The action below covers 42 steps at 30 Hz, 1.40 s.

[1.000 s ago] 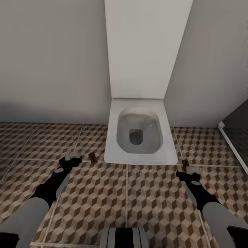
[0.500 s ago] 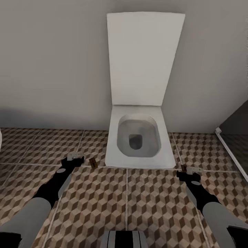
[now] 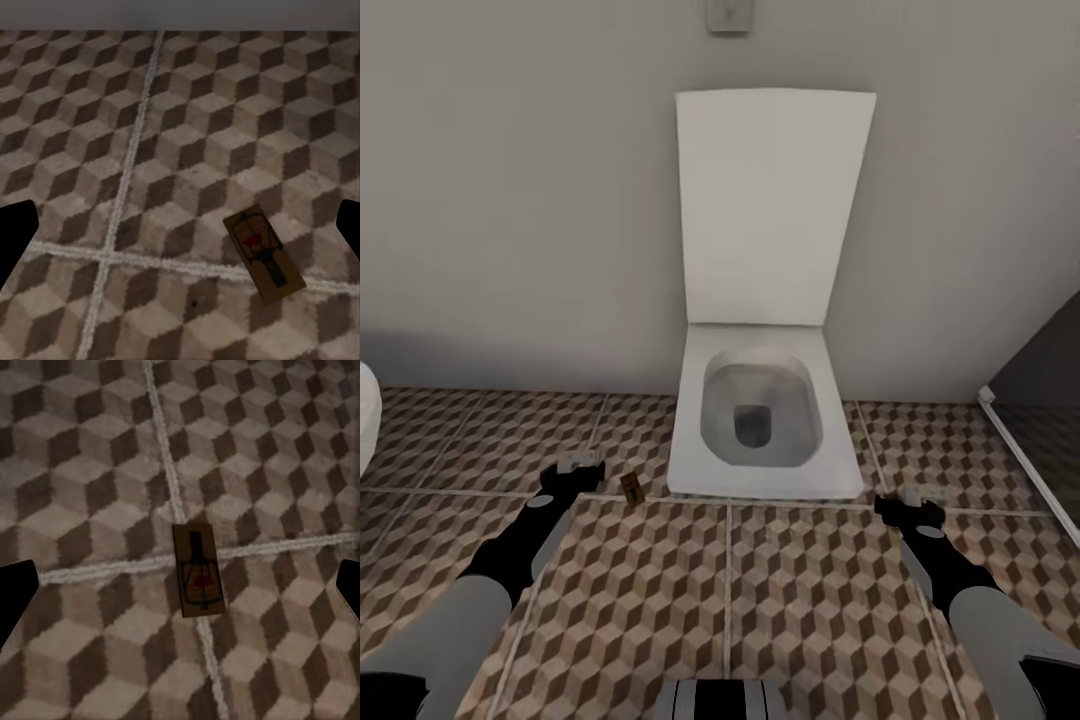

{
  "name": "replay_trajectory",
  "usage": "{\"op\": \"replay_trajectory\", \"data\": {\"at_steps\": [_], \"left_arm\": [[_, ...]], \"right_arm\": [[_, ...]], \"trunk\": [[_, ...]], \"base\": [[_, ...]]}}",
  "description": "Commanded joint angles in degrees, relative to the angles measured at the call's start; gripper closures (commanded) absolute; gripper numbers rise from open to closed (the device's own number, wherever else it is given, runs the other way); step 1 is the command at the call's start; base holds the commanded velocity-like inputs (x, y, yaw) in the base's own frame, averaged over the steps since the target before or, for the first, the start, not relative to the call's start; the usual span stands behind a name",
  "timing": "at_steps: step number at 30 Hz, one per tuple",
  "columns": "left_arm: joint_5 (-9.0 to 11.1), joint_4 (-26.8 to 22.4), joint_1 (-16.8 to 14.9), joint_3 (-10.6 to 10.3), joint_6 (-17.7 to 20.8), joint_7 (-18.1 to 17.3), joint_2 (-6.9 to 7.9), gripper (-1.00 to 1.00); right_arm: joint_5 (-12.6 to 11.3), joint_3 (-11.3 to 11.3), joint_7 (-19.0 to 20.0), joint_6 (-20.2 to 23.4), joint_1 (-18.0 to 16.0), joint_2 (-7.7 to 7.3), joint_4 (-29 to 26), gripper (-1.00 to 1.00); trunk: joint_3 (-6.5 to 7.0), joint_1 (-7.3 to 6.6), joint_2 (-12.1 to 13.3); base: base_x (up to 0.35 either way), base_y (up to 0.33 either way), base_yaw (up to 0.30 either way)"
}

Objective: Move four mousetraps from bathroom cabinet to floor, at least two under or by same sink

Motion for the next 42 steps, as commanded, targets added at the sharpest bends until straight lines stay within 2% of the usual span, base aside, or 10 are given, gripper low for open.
{"op": "replay_trajectory", "data": {"at_steps": [1,17,30,34,42], "left_arm": [[0.6,0.0,0.0,-0.5,0.2,0.5,0.09,-1.0],[0.6,2.3,0.0,-0.5,-0.2,0.7,0.04,-1.0],[0.6,6.5,0.0,-0.3,-0.5,0.7,0.11,-1.0],[0.9,7.8,0.0,-0.3,-0.6,0.7,0.13,-1.0],[1.8,8.9,0.0,-0.3,-0.6,0.7,0.23,-1.0]], "right_arm": [[0.3,-0.3,0.0,-0.3,0.0,0.01,0.1,-1.0],[0.3,-0.8,-2.4,-1.4,0.0,-0.3,0.1,-1.0],[0.5,-2.1,-4.4,0.2,0.0,-4.11,-0.1,-1.0],[0.8,-2.1,-4.4,2.3,0.0,-5.63,-1.5,-1.0],[0.9,-2.1,-4.2,8.2,0.0,-6.83,-6.4,-1.0]], "trunk": [[0.19,-0.03,0.0],[3.73,-0.44,0.2],[6.61,-0.78,0.4],[7.5,-0.88,0.4],[9.27,-1.09,0.5]], "base": [[0.0,0.0,0.0],[0.0,0.0,0.0],[0.0,0.0,0.0],[0.0,0.0,0.0],[0.0,0.0,0.0]]}}
